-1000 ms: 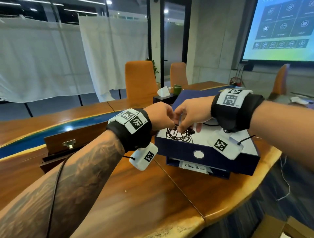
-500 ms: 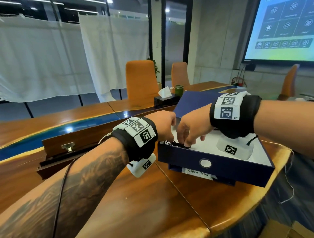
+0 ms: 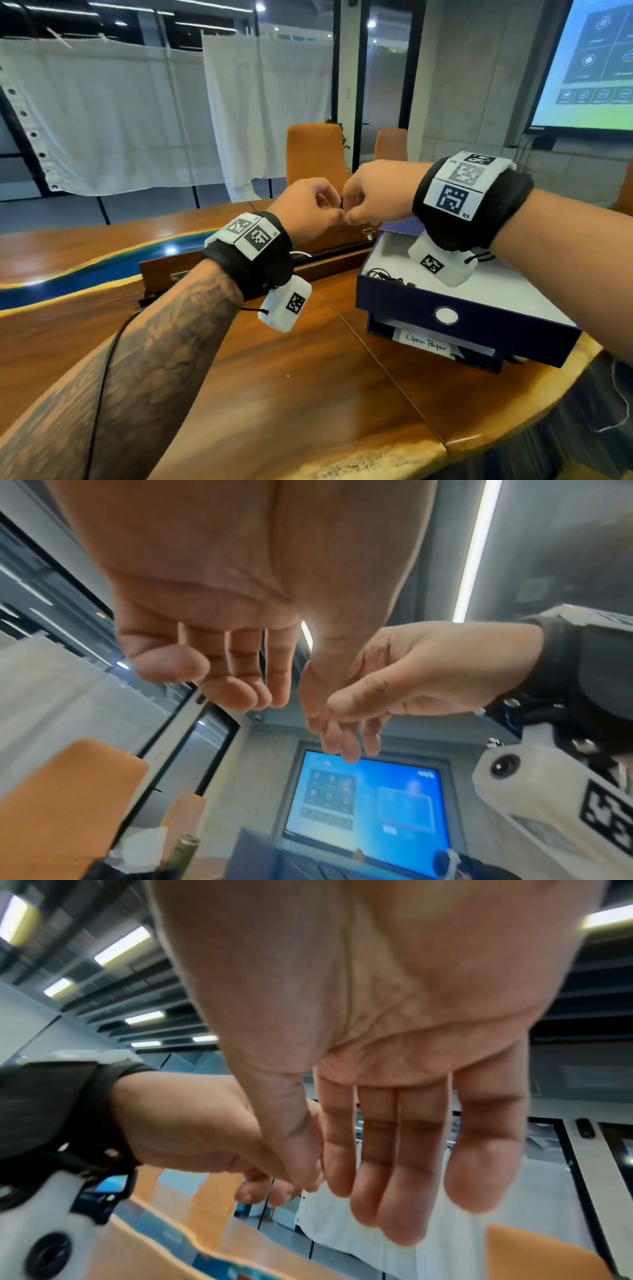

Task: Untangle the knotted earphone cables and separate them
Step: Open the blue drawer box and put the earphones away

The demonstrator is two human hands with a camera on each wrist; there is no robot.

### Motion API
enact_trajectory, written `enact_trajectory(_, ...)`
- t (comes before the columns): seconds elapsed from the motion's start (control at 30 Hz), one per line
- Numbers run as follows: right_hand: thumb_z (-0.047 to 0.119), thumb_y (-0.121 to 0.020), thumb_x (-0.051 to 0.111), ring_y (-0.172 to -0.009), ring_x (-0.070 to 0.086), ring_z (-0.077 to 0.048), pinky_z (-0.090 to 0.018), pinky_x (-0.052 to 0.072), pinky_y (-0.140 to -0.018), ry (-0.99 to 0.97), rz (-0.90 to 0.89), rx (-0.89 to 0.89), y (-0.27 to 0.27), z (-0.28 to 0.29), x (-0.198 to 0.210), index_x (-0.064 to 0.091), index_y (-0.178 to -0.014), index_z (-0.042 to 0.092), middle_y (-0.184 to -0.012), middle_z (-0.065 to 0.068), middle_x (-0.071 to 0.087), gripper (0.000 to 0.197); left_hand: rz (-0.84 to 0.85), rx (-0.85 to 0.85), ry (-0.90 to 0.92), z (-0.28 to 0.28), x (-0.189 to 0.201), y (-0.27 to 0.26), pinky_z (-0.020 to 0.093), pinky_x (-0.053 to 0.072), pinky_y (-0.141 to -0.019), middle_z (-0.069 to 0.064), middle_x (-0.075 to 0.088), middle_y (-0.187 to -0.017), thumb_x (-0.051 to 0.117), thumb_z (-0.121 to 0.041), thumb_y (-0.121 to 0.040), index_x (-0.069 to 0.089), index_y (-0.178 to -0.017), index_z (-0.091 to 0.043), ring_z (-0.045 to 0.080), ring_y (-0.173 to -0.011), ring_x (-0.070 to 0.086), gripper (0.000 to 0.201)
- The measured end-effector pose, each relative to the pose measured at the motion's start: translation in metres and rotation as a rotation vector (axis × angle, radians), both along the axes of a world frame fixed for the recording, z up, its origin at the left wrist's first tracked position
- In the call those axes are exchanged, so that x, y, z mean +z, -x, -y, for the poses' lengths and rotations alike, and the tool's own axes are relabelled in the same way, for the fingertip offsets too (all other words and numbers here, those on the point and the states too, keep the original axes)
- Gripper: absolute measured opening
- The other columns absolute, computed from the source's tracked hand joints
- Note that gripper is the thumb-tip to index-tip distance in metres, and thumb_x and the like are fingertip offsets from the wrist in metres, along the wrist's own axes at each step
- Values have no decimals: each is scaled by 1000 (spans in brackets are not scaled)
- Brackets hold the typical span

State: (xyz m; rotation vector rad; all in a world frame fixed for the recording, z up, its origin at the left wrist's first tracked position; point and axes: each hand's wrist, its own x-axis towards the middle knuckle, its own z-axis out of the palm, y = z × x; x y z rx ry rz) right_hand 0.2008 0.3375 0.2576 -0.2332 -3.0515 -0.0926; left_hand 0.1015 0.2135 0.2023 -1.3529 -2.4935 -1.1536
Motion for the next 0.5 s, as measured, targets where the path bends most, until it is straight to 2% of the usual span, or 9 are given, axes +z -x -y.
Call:
enact_trajectory(0.07,39,-94,65,-79,63,-16,-32,53,-73,30,-85,33,11,25,3,71,-95,24,-84,4,67,16,28,60,-42,29,2,7,22,44,-65,-7,61,-88,72,-30,-91,66,-101,-22,6,-78,56,14)
enact_trajectory(0.17,39,-94,65,-88,63,-19,-29,47,-72,73,-156,108,29,68,-1,71,-99,21,-92,1,67,19,59,155,-67,81,-2,19,19,44,-64,-6,64,-86,73,-29,-91,68,-100,-20,7,-77,58,14)
enact_trajectory(0.27,37,-92,67,-91,63,-21,-31,50,-76,183,-168,180,50,115,-19,68,-92,25,-94,2,68,11,42,288,-52,141,-19,29,17,41,-61,-5,66,-87,71,-26,-92,69,-97,-19,5,-75,57,10)
enact_trajectory(0.37,36,-92,67,-92,62,-19,-31,49,-77,256,-108,242,69,161,-52,70,-94,25,-99,3,68,12,68,429,50,201,-48,39,22,46,-66,-1,68,-93,70,-24,-93,70,-98,-15,12,-82,60,10)
enact_trajectory(0.43,35,-93,67,-94,62,-19,-29,47,-76,279,-42,274,82,190,-81,71,-97,22,-104,2,68,14,111,525,160,236,-72,47,30,49,-75,1,69,-97,70,-25,-92,69,-94,-18,18,-91,63,7)
enact_trajectory(0.5,34,-94,67,-98,63,-20,-31,50,-79,289,41,291,95,215,-112,71,-100,20,-108,0,68,16,172,614,286,264,-100,55,31,50,-79,2,70,-100,69,-26,-92,64,-90,-24,20,-93,64,6)
